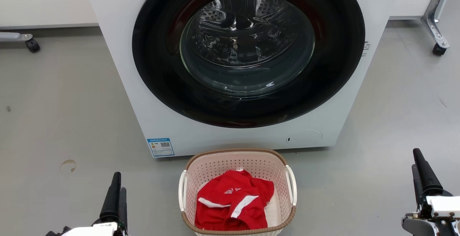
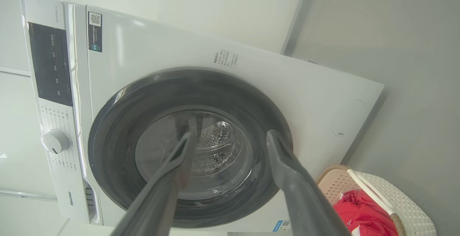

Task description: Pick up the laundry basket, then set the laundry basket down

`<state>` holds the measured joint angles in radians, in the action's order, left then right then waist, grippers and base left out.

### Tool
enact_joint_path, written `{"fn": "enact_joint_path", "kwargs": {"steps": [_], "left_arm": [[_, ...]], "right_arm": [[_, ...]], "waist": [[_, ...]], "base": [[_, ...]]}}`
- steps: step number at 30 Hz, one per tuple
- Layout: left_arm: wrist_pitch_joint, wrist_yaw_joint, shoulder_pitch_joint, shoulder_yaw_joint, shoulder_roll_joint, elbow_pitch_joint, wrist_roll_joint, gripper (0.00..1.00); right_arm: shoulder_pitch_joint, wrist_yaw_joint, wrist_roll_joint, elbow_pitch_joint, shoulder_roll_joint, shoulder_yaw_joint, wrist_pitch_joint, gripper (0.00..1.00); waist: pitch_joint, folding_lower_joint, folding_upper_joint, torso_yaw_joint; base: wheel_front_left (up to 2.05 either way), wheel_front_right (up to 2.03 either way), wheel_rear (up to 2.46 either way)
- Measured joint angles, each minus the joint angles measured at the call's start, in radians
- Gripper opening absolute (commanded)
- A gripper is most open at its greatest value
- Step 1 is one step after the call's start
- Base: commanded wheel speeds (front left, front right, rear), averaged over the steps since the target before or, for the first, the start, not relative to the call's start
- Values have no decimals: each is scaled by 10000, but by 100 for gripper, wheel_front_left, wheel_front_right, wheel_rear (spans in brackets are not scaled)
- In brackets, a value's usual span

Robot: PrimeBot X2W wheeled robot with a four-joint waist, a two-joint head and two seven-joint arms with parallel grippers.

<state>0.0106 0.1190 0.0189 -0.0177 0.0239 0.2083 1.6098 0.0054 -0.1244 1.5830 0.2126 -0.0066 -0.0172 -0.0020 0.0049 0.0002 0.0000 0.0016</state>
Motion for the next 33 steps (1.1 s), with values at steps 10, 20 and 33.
{"fn": "enact_joint_path", "kwargs": {"steps": [10,20,33], "left_arm": [[270,-374,8,29,38,-215,-2964,100],[531,-922,162,-441,42,-489,-5384,100],[888,-1586,185,-1279,495,-518,-8458,100]], "right_arm": [[-19,-2,-2550,-38,-184,-86,-307,100],[-19,-2,-4892,-73,-150,-349,-600,100],[-30,-4,-7703,-38,-205,-690,-963,100]], "waist": [[3,0,0,1],[-6,-1,0,8],[-34,-1,0,6]], "base": [[0,0,0],[0,0,0],[0,0,0]]}}
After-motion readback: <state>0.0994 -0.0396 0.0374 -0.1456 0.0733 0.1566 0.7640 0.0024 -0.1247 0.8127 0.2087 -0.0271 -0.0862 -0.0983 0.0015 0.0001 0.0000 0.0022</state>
